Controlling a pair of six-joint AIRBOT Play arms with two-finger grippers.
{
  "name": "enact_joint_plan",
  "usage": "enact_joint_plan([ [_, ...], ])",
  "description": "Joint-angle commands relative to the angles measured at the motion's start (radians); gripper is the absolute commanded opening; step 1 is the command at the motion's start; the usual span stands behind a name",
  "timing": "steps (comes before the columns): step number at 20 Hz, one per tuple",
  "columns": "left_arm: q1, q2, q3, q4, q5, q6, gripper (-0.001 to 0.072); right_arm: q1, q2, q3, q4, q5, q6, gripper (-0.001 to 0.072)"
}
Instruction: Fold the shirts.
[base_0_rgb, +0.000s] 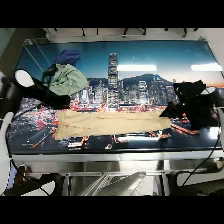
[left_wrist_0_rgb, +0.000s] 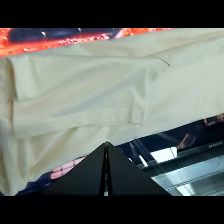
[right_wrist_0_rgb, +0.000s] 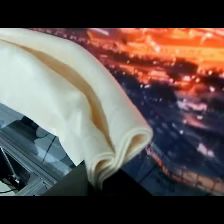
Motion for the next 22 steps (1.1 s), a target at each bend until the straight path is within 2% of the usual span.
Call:
enact_joint_plan([
  [1, -0.168, -0.016, -0.149, -0.084, 0.202, -0.047, 0.0017, 0.009, 0.195, 0.0, -0.055, 0.043, 0.17, 0.0019],
  [4, -0.34, -0.121, -0.16, -0.174, 0.383, -0.107, 0.0017, 0.043, 0.332, 0.002, -0.053, 0.061, 0.256, 0.0018],
  [7, -0.496, -0.289, -0.047, -0.206, 0.42, -0.108, 0.0016, 0.088, 0.407, 0.032, -0.021, 0.109, 0.326, 0.0019],
  [11, -0.632, -0.479, 0.122, -0.206, 0.41, -0.117, 0.0016, 0.126, 0.432, 0.13, 0.023, 0.121, 0.365, 0.0019],
  [14, -0.682, -0.566, 0.2, -0.216, 0.394, -0.167, 0.0017, 0.129, 0.432, 0.194, 0.028, 0.121, 0.367, 0.0019],
  [17, -0.705, -0.594, 0.245, -0.246, 0.402, -0.169, 0.0016, 0.13, 0.428, 0.21, 0.028, 0.122, 0.367, 0.0019],
  [20, -0.692, -0.553, 0.249, -0.237, 0.371, -0.159, 0.0016, 0.13, 0.412, 0.21, 0.028, 0.121, 0.364, 0.0019],
  [22, -0.657, -0.46, 0.182, -0.217, 0.367, -0.138, 0.0017, 0.134, 0.397, 0.21, 0.029, 0.121, 0.364, 0.0019],
])
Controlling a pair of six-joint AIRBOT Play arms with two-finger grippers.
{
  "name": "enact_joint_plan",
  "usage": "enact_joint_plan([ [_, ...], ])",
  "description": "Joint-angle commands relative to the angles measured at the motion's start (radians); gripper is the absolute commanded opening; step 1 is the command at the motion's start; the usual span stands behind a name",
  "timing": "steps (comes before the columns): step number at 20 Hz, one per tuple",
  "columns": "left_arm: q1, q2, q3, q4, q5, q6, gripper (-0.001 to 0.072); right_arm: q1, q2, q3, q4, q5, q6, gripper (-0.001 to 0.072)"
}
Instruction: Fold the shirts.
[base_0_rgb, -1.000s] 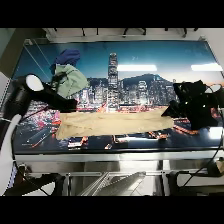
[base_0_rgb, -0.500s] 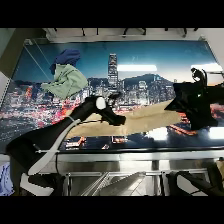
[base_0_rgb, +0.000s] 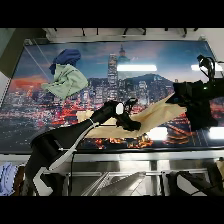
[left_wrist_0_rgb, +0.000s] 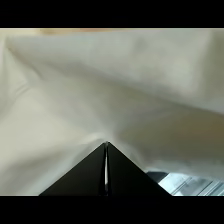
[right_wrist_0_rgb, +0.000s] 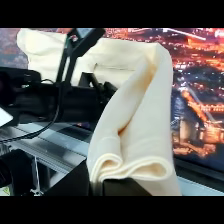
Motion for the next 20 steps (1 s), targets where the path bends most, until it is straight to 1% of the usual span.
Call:
enact_joint_plan([
  [1, 0.05, 0.137, -0.084, 0.048, -0.017, 0.022, 0.0016, 0.015, -0.022, 0.006, 0.002, 0.0, 0.002, 0.0019],
  [2, 0.082, 0.205, -0.13, 0.083, -0.031, 0.035, 0.0016, 0.036, -0.028, 0.006, 0.002, -0.008, 0.002, 0.0018],
  [4, 0.174, 0.351, -0.216, 0.15, -0.099, 0.094, 0.0017, 0.105, -0.039, 0.006, 0.002, -0.059, 0.01, 0.0019],
  [5, 0.236, 0.426, -0.254, 0.18, -0.151, 0.121, 0.0017, 0.149, -0.045, 0.006, 0.003, -0.104, 0.022, 0.0019],
  [8, 0.449, 0.613, -0.348, 0.223, -0.271, 0.154, 0.0016, 0.324, -0.09, 0.006, 0.011, -0.269, 0.055, 0.0019],
  [10, 0.605, 0.707, -0.391, 0.223, -0.315, 0.185, 0.0017, 0.445, -0.143, 0.006, 0.065, -0.365, 0.069, 0.0019],
  [12, 0.739, 0.768, -0.406, 0.223, -0.327, 0.205, 0.0017, 0.555, -0.212, 0.006, 0.126, -0.464, 0.077, 0.0019],
  [15, 0.912, 0.835, -0.404, 0.222, -0.31, 0.206, 0.0017, 0.707, -0.334, 0.006, 0.195, -0.649, 0.084, 0.0019],
  [17, 0.982, 0.857, -0.404, 0.22, -0.302, 0.205, 0.0016, 0.798, -0.429, 0.006, 0.26, -0.759, 0.082, 0.0019],
  [19, 1.008, 0.856, -0.404, 0.22, -0.3, 0.205, 0.0017, 0.874, -0.524, 0.006, 0.327, -0.868, 0.082, 0.0019],
  [20, 1.007, 0.847, -0.404, 0.219, -0.299, 0.205, 0.0017, 0.91, -0.575, 0.006, 0.384, -0.926, 0.079, 0.0019],
])
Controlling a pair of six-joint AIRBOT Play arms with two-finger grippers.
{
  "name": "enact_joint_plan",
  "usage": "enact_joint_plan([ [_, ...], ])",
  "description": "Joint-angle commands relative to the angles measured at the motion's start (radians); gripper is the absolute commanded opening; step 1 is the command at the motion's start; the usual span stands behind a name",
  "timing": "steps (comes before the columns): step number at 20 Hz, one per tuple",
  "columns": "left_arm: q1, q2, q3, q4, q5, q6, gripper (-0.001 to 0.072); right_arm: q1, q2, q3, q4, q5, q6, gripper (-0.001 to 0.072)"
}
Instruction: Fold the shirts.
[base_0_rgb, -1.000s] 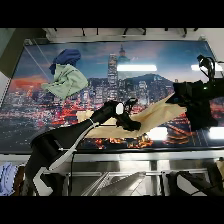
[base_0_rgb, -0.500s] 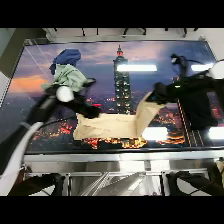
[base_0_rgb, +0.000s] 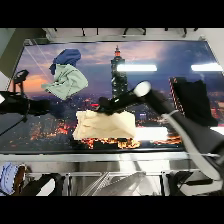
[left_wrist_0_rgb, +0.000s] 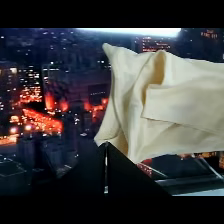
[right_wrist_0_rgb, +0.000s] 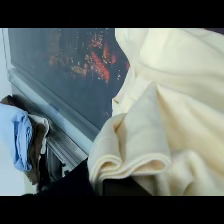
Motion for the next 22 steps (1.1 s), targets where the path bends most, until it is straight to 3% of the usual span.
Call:
enact_joint_plan([
  [1, 0.059, 0.001, -0.003, -0.006, 0.0, 0.005, 0.0017, 0.143, -0.172, 0.001, 0.216, -0.248, -0.05, 0.0019],
  [3, 0.059, -0.03, -0.003, -0.026, 0.0, 0.006, 0.0016, 0.18, -0.247, 0.001, 0.473, -0.293, -0.273, 0.0019],
  [6, 0.03, -0.074, -0.003, -0.023, -0.003, 0.023, 0.0016, 0.183, -0.306, 0.001, 0.883, -0.193, -0.617, 0.0031],
  [7, 0.017, -0.084, -0.003, -0.023, -0.003, 0.025, 0.0016, 0.177, -0.307, 0.001, 0.969, -0.165, -0.702, 0.0151],
  [8, 0.003, -0.092, -0.003, -0.023, -0.003, 0.033, 0.0017, 0.169, -0.306, 0.001, 1.031, -0.141, -0.757, 0.0468],
  [9, -0.01, -0.098, -0.003, -0.023, -0.005, 0.045, 0.0017, 0.155, -0.303, 0.001, 1.087, -0.101, -0.804, 0.0644],
  [12, -0.034, -0.097, -0.003, -0.014, -0.015, 0.058, 0.0017, 0.07, -0.288, 0.001, 1.157, 0.13, -0.861, 0.0632],
  [14, -0.034, -0.094, -0.003, -0.013, -0.016, 0.059, 0.0017, -0.002, -0.251, 0.001, 1.126, 0.233, -0.849, 0.0624],
  [15, -0.032, -0.094, -0.003, -0.014, -0.021, 0.063, 0.0017, -0.041, -0.225, 0.001, 1.041, 0.251, -0.8, 0.0624],
  [19, -0.032, -0.094, -0.003, -0.014, -0.07, 0.09, 0.0016, -0.185, -0.091, -0.031, 0.413, 0.307, -0.469, 0.0619],
  [22, -0.032, -0.093, -0.061, -0.018, -0.085, 0.102, 0.0017, -0.308, 0.081, -0.209, 0.187, 0.303, -0.378, 0.0619],
])
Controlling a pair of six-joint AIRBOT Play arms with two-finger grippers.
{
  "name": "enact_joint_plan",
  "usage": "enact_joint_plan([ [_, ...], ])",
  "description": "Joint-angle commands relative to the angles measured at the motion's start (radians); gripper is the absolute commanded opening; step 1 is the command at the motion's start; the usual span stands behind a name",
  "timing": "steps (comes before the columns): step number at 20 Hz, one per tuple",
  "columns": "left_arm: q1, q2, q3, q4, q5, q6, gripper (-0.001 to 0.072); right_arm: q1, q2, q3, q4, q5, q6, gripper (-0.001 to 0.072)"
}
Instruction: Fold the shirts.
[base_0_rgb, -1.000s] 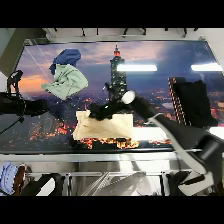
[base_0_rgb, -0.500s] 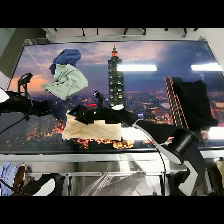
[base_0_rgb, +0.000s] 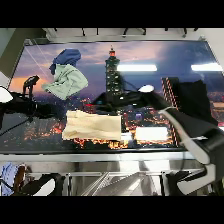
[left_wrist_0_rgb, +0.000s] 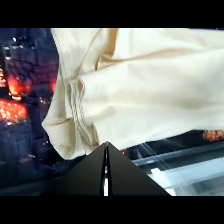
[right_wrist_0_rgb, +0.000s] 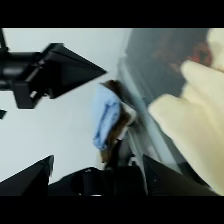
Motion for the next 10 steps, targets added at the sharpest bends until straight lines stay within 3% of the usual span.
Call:
enact_joint_plan([
  [1, 0.0, -0.001, -0.077, -0.003, -0.014, 0.016, 0.0017, -0.152, 0.191, -0.19, -0.341, 0.011, 0.153, 0.0619],
  [5, 0.0, -0.002, -0.194, -0.075, 0.035, 0.05, 0.0017, -0.309, 0.372, -0.444, -0.366, -0.126, 0.206, 0.0619],
  [10, 0.0, -0.003, -0.236, -0.089, 0.047, 0.05, 0.0018, -0.304, 0.29, -0.495, -0.403, -0.188, 0.179, 0.0624],
])
